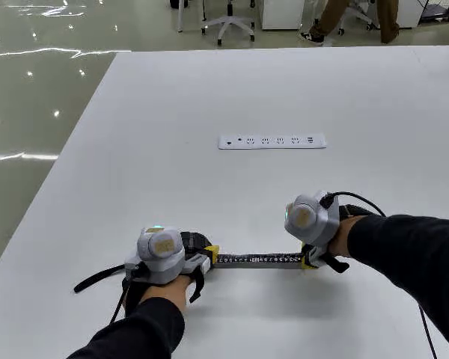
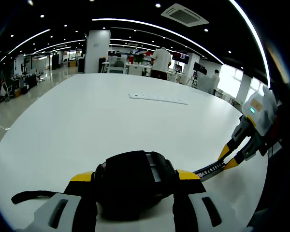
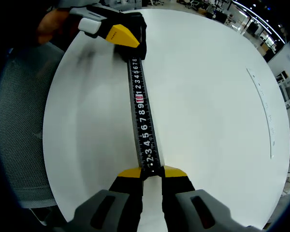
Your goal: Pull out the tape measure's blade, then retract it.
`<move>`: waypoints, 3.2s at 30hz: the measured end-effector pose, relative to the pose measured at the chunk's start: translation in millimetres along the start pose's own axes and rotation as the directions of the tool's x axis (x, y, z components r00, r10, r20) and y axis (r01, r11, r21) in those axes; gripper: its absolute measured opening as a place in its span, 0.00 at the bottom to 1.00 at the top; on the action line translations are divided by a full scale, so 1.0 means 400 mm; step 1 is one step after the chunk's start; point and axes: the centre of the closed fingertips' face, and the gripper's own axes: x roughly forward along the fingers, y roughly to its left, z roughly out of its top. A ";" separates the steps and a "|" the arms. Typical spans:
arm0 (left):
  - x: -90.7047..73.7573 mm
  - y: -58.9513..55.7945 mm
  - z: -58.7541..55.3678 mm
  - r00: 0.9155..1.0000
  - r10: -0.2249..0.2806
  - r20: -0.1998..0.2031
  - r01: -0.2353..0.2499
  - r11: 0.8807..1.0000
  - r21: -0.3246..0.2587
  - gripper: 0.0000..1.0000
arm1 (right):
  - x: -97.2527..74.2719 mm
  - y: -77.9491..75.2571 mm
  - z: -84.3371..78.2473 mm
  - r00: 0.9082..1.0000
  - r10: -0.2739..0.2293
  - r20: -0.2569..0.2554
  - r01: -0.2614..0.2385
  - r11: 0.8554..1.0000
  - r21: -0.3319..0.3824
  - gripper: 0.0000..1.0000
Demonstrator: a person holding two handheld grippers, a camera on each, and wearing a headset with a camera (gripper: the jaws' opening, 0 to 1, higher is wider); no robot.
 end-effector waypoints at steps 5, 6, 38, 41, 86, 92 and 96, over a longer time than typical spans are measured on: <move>0.001 0.001 0.000 1.000 -0.001 -0.001 0.001 1.000 0.000 0.60 | 0.002 0.003 0.006 1.000 0.002 -0.013 -0.002 1.000 -0.007 0.09; 0.001 0.001 0.000 1.000 -0.001 -0.002 0.001 1.000 0.000 0.60 | 0.002 0.003 0.006 1.000 0.001 -0.017 -0.001 1.000 -0.006 0.09; 0.004 0.002 0.001 1.000 -0.005 0.002 0.005 1.000 -0.007 0.60 | 0.026 0.002 0.051 1.000 0.000 -0.015 0.000 1.000 0.001 0.09; 0.004 0.002 0.001 1.000 -0.007 0.001 0.007 1.000 -0.008 0.60 | 0.026 0.004 0.056 1.000 0.000 -0.018 -0.001 1.000 -0.013 0.09; 0.003 0.002 0.001 1.000 -0.005 -0.002 0.005 1.000 -0.016 0.60 | 0.032 0.003 0.120 1.000 0.015 0.013 -0.015 0.999 -0.035 0.08; 0.004 0.002 0.000 1.000 -0.006 -0.004 0.006 1.000 -0.017 0.60 | 0.035 0.004 0.128 1.000 0.014 0.014 -0.014 0.999 -0.029 0.08; 0.003 0.001 0.000 1.000 -0.006 -0.004 0.006 1.000 -0.017 0.60 | 0.037 0.003 0.135 1.000 0.015 0.012 -0.014 0.999 -0.030 0.08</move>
